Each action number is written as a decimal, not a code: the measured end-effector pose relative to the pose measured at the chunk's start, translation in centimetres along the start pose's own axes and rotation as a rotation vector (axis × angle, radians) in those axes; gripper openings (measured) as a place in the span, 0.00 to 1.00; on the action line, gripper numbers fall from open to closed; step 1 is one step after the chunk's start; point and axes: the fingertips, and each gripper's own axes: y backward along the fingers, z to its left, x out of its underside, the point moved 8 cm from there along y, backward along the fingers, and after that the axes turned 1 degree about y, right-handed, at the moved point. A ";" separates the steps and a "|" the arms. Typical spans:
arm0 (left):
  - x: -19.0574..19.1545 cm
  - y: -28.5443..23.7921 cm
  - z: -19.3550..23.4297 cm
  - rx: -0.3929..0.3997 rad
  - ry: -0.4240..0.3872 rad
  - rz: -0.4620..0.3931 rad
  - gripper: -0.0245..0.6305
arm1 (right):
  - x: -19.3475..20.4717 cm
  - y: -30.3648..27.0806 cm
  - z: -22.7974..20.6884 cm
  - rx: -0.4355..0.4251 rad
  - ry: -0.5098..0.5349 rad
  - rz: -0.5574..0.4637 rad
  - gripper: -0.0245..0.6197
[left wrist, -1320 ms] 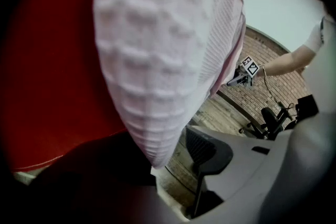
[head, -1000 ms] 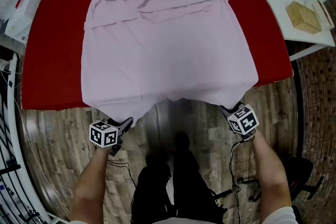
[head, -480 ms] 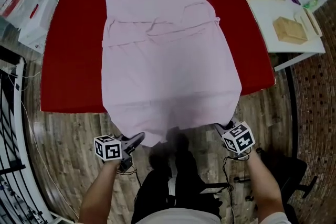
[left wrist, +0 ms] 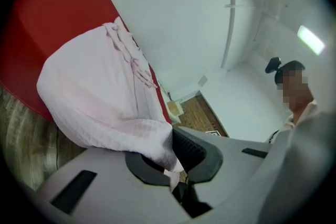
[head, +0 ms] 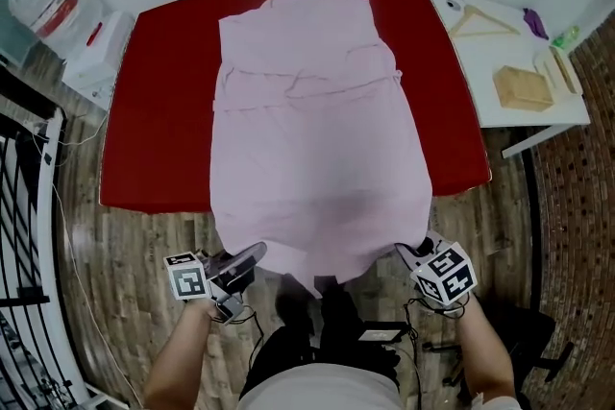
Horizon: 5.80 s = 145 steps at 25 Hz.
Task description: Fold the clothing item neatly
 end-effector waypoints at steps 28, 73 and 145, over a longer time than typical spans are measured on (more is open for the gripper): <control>-18.4 0.6 -10.7 0.184 -0.315 -0.131 0.05 | -20.5 8.3 -6.8 -0.001 0.229 -0.242 0.08; -45.7 -5.7 -5.9 0.108 -0.401 -0.052 0.05 | -43.8 0.6 -24.0 -0.019 0.229 -0.265 0.08; -53.4 -11.6 23.9 -0.199 0.324 0.117 0.26 | -41.5 -28.0 -41.2 -0.064 -0.493 0.091 0.30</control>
